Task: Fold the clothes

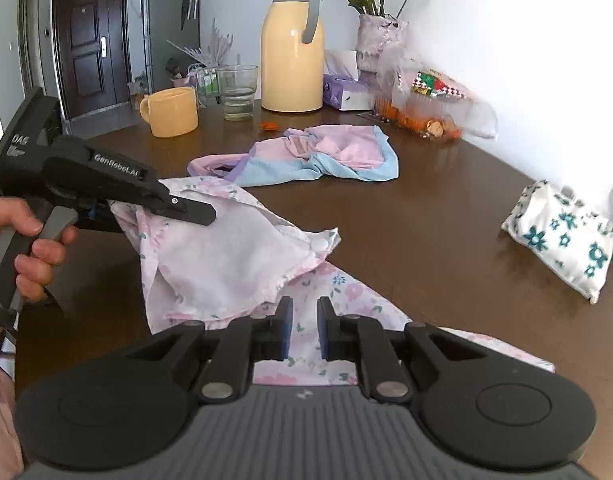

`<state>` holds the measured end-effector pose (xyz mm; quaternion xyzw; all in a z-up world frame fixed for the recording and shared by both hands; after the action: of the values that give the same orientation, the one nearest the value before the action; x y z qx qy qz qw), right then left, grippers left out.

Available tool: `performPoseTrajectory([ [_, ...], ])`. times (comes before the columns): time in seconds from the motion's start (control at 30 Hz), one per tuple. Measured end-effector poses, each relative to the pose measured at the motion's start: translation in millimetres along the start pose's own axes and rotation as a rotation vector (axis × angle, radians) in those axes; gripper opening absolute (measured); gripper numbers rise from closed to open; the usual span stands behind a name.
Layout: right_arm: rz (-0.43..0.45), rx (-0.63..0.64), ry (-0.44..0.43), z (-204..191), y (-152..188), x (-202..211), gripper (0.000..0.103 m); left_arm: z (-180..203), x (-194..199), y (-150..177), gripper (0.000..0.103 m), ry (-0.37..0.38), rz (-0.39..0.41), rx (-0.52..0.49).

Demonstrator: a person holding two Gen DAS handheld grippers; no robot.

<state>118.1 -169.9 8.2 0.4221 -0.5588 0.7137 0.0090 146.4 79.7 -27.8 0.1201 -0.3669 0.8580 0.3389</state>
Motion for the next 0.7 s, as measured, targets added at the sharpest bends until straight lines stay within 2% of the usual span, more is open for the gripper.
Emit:
performPoseTrajectory([
  [0.07,0.013,0.032,-0.028,-4.9,-2.8,-6.0,0.012,9.3,1.1,-1.6,0.007,-0.012,0.01,-0.062],
  [0.17,-0.011,0.068,-0.033,-9.5,-6.6,-25.9,0.012,30.9,5.3,-3.9,0.007,-0.049,0.036,-0.215],
  [0.3,-0.054,0.064,-0.053,-12.9,-5.7,-51.5,0.012,67.8,11.7,-4.0,0.007,-0.093,0.058,-0.469],
  [0.43,-0.062,0.062,-0.083,-19.6,-1.2,-62.1,0.012,104.6,7.8,6.7,0.007,-0.108,0.042,-0.697],
  [0.53,-0.045,0.042,-0.085,-17.3,-1.0,-56.3,0.012,126.9,0.4,20.4,0.007,-0.114,0.028,-0.825],
  [0.7,0.007,-0.01,-0.046,4.5,5.6,-16.6,0.012,152.8,-11.8,49.0,0.007,-0.125,0.024,-0.989],
])
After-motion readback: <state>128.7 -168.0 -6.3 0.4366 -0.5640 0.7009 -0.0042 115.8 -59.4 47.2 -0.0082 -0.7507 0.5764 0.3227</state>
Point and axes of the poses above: each gripper's, at about its wrist camera, not at the fingertips, and x roughly against the way its jaws point, z to its right, y to its underside, the point moved 1 cm from there along -x, roughly the way its jaws point, and after that the axes turned 2 degrees about z, right-handed, at the moved point
